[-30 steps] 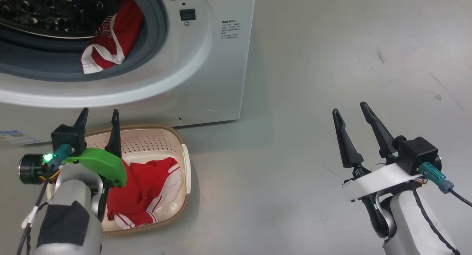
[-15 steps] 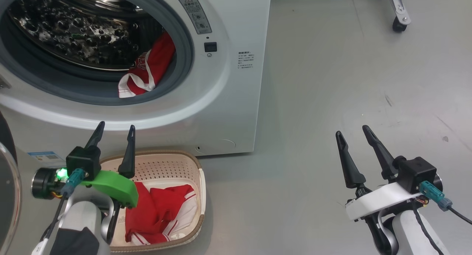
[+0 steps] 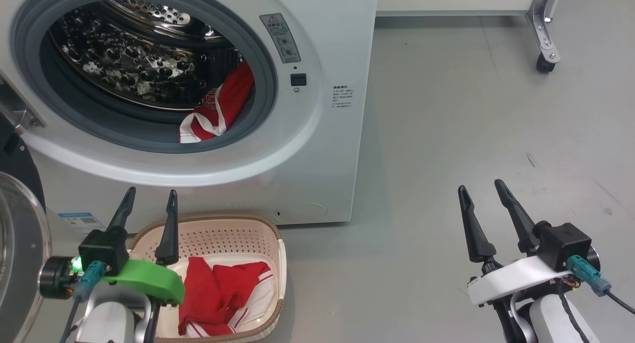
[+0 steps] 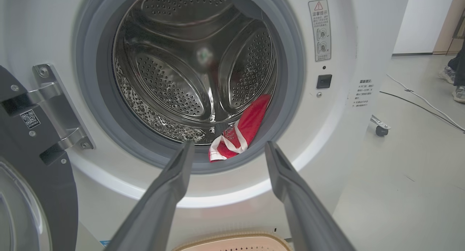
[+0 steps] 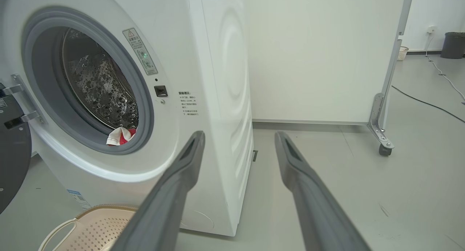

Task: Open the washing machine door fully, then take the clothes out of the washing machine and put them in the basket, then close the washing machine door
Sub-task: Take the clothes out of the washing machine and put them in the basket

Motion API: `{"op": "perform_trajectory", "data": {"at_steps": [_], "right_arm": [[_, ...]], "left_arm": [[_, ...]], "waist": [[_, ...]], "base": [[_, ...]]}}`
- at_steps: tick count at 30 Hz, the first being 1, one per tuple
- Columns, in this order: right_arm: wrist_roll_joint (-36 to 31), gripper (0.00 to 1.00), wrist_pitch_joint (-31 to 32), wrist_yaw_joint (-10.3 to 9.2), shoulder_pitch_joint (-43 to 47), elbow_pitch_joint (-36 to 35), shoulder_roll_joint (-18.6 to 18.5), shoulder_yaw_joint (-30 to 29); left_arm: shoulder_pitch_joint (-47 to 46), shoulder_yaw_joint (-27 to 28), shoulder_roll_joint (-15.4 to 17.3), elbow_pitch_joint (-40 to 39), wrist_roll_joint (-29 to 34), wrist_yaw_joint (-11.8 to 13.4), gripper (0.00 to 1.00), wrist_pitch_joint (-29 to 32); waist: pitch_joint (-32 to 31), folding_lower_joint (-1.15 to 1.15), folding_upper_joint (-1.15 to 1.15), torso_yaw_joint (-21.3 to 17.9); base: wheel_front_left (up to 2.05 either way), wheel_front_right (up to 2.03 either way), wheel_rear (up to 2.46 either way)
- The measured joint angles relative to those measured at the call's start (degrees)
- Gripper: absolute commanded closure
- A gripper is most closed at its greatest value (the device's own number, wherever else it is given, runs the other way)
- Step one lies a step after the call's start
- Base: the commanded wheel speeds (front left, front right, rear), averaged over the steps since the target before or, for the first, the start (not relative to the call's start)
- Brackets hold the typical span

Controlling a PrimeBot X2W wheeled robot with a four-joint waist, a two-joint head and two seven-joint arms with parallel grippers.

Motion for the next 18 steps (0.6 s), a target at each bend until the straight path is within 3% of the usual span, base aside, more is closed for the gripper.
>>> {"op": "perform_trajectory", "data": {"at_steps": [18], "right_arm": [[-0.02,0.0,0.01,0.0,0.94,-0.6,0.12,0.75]], "left_arm": [[4.6,-1.55,-0.12,-5.83,-0.92,1.65,0.0,0.01]], "waist": [[-0.57,0.0,0.0,0.16]], "base": [[0.0,0.0,0.0]]}}
